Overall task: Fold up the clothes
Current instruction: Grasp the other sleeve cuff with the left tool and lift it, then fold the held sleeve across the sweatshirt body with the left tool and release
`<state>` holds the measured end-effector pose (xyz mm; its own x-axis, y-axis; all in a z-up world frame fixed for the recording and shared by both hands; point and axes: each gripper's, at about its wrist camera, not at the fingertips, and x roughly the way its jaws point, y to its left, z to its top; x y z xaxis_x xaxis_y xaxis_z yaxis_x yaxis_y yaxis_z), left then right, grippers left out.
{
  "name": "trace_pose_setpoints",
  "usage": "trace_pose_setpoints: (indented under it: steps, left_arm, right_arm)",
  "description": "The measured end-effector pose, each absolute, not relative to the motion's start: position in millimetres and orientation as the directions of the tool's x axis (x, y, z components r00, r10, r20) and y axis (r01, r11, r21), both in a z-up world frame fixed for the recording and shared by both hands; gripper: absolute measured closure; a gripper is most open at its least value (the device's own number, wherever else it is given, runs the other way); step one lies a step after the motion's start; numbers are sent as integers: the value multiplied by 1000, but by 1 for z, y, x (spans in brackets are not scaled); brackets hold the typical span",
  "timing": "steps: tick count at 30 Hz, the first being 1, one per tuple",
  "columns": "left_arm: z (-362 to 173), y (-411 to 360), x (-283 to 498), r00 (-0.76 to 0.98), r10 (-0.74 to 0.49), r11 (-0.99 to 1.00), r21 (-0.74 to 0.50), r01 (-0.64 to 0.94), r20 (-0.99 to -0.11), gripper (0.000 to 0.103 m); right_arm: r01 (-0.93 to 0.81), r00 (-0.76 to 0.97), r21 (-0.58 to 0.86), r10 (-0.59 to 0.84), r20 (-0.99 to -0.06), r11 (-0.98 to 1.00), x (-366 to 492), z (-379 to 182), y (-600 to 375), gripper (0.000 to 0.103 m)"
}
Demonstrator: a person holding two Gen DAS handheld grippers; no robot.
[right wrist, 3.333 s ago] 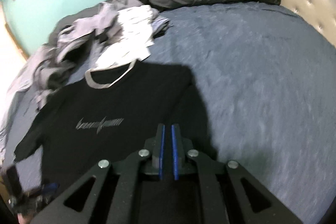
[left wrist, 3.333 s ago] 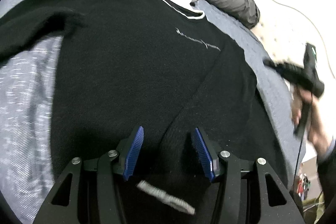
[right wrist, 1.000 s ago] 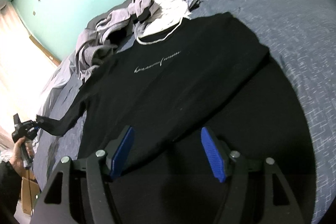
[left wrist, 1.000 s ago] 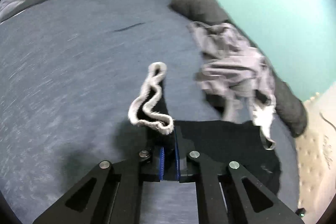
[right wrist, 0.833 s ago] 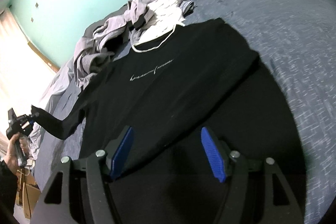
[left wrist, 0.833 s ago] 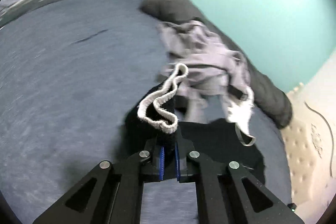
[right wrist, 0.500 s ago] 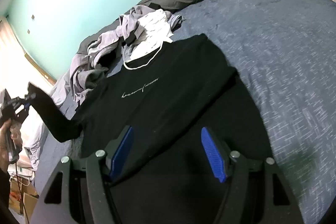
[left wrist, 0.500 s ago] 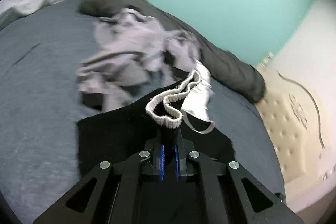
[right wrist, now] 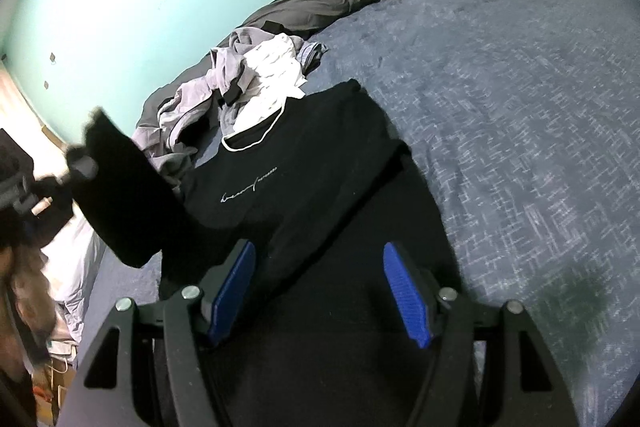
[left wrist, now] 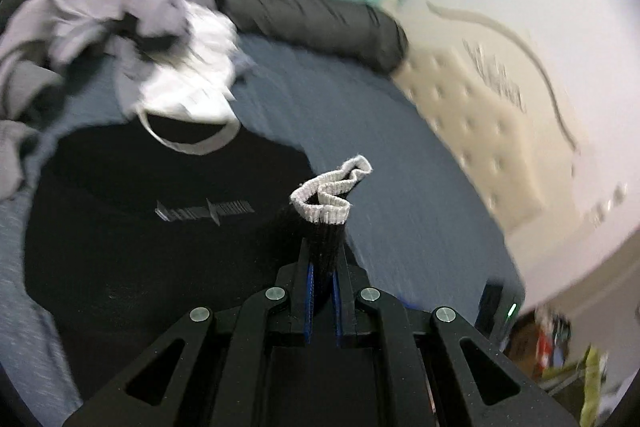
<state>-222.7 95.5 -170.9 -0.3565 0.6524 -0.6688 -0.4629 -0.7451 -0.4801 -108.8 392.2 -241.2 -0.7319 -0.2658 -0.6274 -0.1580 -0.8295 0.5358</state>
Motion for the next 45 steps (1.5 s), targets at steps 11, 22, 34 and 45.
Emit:
trace_pose_setpoints:
  steps: [11,22,34,45]
  left_arm:
    - [-250,97,-182,-241,594,-778,-473,-413,-768,46]
    - [-280,-11,-179,-315,457,-883,-383,-270,-832,46]
    - [-321,-38,-172,-280,394,-913,-337,-231,-875,46]
    - [-322,-38,-169,-276,389,-915,-334,-226,-879,46]
  right_arm:
    - [-137,-600,530,-356,-717,-837,-109,-260,387,35]
    - [-99,-458,499,-405,-791,-861,-145,-277,358,34]
    - [75,-382,363,-363,-850,-929,-162,-301,318,37]
    - [130,-422,295,-322,-847,-946,-146,-283,311,95]
